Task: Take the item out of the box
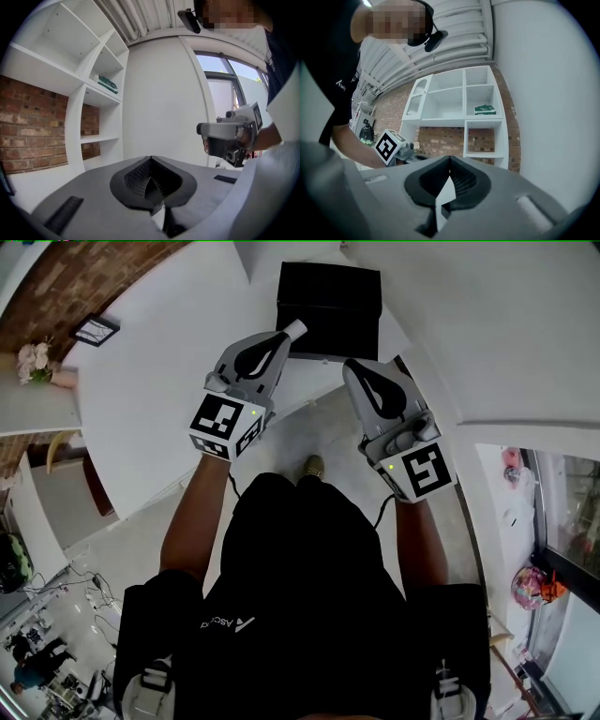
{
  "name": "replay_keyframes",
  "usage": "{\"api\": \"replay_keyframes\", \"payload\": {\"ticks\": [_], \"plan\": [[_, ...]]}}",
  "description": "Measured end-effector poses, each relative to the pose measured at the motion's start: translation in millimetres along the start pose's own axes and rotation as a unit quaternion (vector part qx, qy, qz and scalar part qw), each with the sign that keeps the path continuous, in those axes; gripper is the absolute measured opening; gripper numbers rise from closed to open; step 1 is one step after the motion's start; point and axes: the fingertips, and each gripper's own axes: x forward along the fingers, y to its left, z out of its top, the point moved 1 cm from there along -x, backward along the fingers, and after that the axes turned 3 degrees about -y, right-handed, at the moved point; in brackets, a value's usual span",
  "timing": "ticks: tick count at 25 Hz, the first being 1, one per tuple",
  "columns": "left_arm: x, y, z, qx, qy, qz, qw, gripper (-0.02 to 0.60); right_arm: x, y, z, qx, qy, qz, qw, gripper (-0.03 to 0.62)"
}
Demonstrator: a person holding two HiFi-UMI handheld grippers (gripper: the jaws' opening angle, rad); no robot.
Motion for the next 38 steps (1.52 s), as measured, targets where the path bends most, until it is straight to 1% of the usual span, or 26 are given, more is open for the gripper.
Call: {"api": "replay_keyframes", "payload": {"ticks": [5, 9, 12, 15, 18, 20, 23, 28, 32, 34, 36, 38], "plan": [[28.6, 15.2, -25.2, 0.005, 0.061, -0.002, 0.9981, -0.002, 10.5, -16.7, -13.3, 0.011, 0.005, 0.0, 1.0, 0.002], [46.8, 22.9, -46.0, 0.017, 0.113, -0.019, 0.9932, 0.002, 16.9, -24.8, -23.1, 0.013, 0.017, -0.01, 1.0, 0.002], [59.0, 30.9, -65.7, 0.031, 0.161, -0.027, 0.9861, 0.013, 21.5, -28.6, -25.2, 0.03, 0.024, -0.019, 0.999, 0.002], [71.9, 38.5, -86.6, 0.06, 0.209, -0.035, 0.9754, 0.056, 22.5, -34.9, -29.3, 0.036, 0.026, -0.024, 0.999, 0.002], [81.7, 42.6, -106.8, 0.086, 0.256, -0.048, 0.9615, 0.106, 23.3, -39.6, -33.5, 0.041, 0.026, -0.027, 0.998, 0.002], [86.9, 45.5, -119.0, 0.098, 0.285, -0.056, 0.9519, 0.123, 24.8, -41.9, -36.2, 0.044, 0.024, -0.03, 0.998, 0.002], [95.4, 49.4, -138.7, 0.119, 0.328, -0.064, 0.935, 0.161, 23.7, -45.6, -40.9, 0.049, 0.024, -0.035, 0.998, 0.002], [110.3, 52.2, -169.4, 0.155, 0.4, -0.084, 0.8993, 0.187, 20.0, -53.8, -46.6, 0.054, 0.022, -0.047, 0.997, 0.002], [115.7, 52.8, -193.6, 0.17, 0.458, -0.104, 0.8663, 0.196, 16.2, -60.4, -51.6, 0.06, 0.023, -0.058, 0.996, 0.002], [116.9, 53.8, -204.0, 0.175, 0.479, -0.11, 0.8532, 0.202, 14.1, -63.7, -54.5, 0.063, 0.024, -0.062, 0.996, 0.002], [118.3, 56.1, -211.9, 0.18, 0.493, -0.108, 0.8446, 0.209, 11.8, -66.9, -57.1, 0.065, 0.024, -0.066, 0.995, 0.002], [119.8, 60.4, -218.5, 0.184, 0.501, -0.101, 0.8396, 0.21, 10.5, -69.0, -60.2, 0.067, 0.024, -0.068, 0.995, 0.002]]}}
